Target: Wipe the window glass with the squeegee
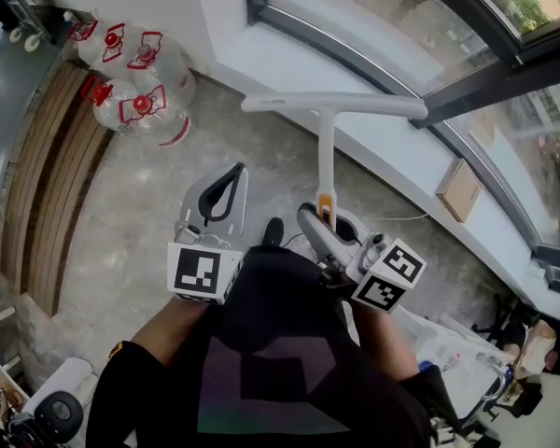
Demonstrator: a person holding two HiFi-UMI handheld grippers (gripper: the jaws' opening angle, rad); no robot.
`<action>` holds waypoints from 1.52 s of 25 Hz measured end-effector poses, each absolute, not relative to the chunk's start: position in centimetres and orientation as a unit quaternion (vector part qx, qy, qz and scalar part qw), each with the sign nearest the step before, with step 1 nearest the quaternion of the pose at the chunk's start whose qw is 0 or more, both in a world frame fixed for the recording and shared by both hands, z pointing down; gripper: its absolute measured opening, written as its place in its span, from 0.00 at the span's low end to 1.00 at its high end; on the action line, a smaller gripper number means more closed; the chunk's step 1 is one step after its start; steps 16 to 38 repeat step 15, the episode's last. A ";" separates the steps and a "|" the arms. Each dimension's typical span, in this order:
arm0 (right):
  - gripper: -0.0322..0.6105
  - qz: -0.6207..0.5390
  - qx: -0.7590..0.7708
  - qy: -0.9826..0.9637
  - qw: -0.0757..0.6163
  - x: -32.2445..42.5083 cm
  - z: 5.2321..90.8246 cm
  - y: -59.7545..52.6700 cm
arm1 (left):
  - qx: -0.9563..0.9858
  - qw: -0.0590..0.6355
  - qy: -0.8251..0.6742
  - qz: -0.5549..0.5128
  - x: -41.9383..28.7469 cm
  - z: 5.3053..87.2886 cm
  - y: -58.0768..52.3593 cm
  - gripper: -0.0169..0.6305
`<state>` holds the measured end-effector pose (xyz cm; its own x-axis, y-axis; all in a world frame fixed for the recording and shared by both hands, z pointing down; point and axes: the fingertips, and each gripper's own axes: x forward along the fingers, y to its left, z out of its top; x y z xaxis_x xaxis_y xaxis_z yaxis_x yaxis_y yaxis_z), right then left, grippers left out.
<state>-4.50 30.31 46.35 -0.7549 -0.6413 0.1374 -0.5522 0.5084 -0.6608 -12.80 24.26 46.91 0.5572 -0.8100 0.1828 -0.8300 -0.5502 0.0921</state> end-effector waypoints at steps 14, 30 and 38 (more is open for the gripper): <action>0.08 -0.358 -0.329 0.873 0.045 -7.9 46.5 31.5 | 0.884 0.090 -0.456 0.053 -14.9 47.5 25.4 0.04; 0.08 -0.358 -0.328 0.873 0.045 -8.2 46.5 31.5 | 0.884 0.090 -0.455 0.054 -15.1 47.7 25.5 0.04; 0.08 -0.358 -0.328 0.873 0.045 -8.2 46.5 31.5 | 0.884 0.090 -0.455 0.054 -15.1 47.7 25.5 0.04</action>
